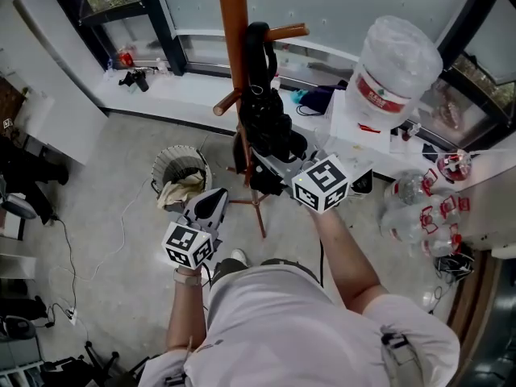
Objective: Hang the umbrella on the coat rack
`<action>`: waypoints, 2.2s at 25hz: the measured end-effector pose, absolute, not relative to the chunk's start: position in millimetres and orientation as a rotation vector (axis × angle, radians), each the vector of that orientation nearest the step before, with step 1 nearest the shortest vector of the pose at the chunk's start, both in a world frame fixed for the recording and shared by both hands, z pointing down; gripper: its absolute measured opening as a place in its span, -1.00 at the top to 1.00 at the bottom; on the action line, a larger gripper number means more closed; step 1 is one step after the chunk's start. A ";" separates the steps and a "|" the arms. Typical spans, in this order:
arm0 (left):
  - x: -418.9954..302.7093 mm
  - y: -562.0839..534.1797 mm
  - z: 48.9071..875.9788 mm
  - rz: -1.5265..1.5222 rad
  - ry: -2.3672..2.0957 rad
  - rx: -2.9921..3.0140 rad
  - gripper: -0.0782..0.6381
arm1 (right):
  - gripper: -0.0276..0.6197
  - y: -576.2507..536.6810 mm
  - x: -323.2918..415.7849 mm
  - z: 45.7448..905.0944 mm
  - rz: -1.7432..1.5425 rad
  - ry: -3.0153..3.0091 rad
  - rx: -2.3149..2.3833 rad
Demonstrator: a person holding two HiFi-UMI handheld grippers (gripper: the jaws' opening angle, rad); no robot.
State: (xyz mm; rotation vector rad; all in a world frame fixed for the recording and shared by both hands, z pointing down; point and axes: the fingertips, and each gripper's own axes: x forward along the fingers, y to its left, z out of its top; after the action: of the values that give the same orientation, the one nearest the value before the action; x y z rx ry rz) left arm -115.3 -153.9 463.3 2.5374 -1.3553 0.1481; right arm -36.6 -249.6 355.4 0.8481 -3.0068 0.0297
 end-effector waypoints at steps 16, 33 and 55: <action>-126.5 -142.2 476.3 0.136 -1.374 2.496 0.77 | 0.06 -255.8 -32.8 359.0 -0.067 -2.993 0.919; -121.1 -143.8 480.2 0.123 -1.314 2.514 0.77 | -0.09 -252.9 -25.2 357.5 -0.068 -3.003 1.032; -53.8 -165.1 481.3 0.161 -1.030 2.649 0.77 | 0.12 -219.0 53.2 367.3 -0.028 -2.924 1.283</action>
State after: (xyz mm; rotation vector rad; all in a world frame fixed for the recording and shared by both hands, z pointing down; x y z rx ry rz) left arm -53.8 -165.1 481.3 2.6485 -1.0297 0.1611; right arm 53.2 -219.0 367.3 1.2833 -2.9239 -0.0280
